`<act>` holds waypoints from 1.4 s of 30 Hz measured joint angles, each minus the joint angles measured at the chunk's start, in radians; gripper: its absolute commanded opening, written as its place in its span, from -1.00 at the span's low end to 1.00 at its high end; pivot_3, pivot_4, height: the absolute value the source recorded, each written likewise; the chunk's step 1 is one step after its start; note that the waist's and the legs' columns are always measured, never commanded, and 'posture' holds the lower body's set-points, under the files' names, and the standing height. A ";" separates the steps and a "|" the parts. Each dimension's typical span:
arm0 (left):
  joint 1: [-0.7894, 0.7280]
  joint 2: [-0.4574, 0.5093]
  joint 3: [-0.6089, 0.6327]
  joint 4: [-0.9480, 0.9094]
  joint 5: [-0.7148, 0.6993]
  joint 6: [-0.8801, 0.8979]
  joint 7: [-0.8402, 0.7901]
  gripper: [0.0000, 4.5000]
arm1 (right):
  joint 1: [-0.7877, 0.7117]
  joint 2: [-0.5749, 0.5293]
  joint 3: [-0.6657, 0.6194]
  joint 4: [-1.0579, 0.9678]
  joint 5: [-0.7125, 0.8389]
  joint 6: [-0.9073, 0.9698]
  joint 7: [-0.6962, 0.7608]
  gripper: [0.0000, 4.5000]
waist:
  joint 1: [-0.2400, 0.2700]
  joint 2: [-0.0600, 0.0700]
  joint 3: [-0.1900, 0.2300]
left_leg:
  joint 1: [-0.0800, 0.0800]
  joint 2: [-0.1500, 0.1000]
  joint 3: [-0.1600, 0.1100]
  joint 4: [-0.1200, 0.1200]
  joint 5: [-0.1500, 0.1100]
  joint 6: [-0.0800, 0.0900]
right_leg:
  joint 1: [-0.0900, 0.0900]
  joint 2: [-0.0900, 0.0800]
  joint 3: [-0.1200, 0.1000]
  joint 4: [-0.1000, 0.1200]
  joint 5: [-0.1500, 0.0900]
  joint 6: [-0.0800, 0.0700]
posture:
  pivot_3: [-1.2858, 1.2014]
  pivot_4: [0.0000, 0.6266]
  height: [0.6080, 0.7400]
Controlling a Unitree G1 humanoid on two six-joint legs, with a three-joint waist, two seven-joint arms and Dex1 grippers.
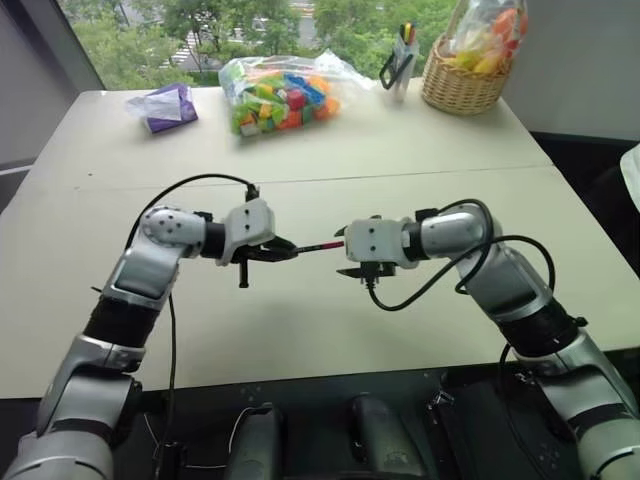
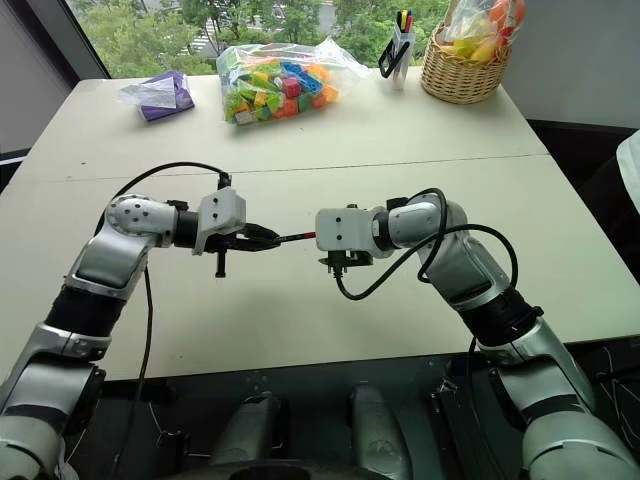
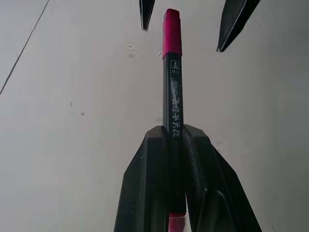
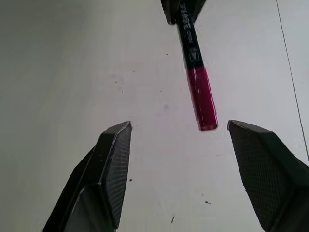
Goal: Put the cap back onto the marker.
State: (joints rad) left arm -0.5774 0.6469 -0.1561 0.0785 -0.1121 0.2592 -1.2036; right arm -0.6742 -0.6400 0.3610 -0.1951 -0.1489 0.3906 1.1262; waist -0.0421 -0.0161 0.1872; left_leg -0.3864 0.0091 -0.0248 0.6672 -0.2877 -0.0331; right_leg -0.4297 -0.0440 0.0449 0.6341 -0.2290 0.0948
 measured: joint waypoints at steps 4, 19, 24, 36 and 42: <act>0.078 0.019 0.066 -0.060 -0.004 0.090 0.118 -1.00 | 0.042 -0.008 -0.059 -0.039 0.041 0.048 -0.025 0.46 | 0.002 0.000 0.000 | 0.000 0.000 0.000 0.000 0.000 0.000 | 0.000 0.000 0.000 0.000 0.000 0.000 | 0.03 -0.52 1.00; 0.302 -0.172 0.479 -0.427 -0.081 0.896 0.727 -1.00 | 0.135 -0.010 -0.125 -0.162 0.132 0.206 -0.130 0.46 | 0.001 0.000 0.000 | 0.000 0.000 -0.004 0.000 0.000 0.000 | 0.000 -0.001 -0.001 0.001 0.000 0.000 | 0.03 -0.52 1.00; 0.332 -0.193 0.564 -0.478 -0.097 1.028 0.807 -1.00 | 0.136 -0.011 -0.126 -0.167 0.146 0.213 -0.147 0.46 | 0.006 -0.001 0.000 | 0.001 0.000 -0.004 0.000 0.000 -0.001 | 0.001 -0.001 -0.001 0.001 0.000 0.000 | 0.03 -0.52 1.00; 0.350 -0.218 0.605 -0.465 -0.129 1.035 0.874 -1.00 | 0.136 -0.011 -0.126 -0.173 0.163 0.213 -0.171 0.46 | 0.007 -0.001 -0.001 | 0.001 -0.001 -0.004 0.000 0.000 -0.001 | 0.001 -0.001 -0.001 0.001 0.000 0.000 | 0.03 -0.52 1.00; 0.349 -0.233 0.611 -0.455 -0.163 1.020 0.881 -0.03 | 0.136 -0.011 -0.126 -0.173 0.163 0.213 -0.185 0.49 | 0.009 -0.001 -0.001 | 0.003 -0.001 -0.004 0.000 0.000 -0.001 | 0.003 -0.002 -0.001 0.001 0.000 0.000 | 0.03 -0.52 1.00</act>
State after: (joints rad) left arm -0.2281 0.4138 0.4553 -0.3767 -0.2753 1.2789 -0.3226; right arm -0.5384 -0.6508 0.2350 -0.3682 0.0145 0.6036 0.9415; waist -0.0327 -0.0172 0.1865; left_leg -0.3833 0.0084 -0.0284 0.6674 -0.2872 -0.0343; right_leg -0.4271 -0.0455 0.0442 0.6353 -0.2289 0.0946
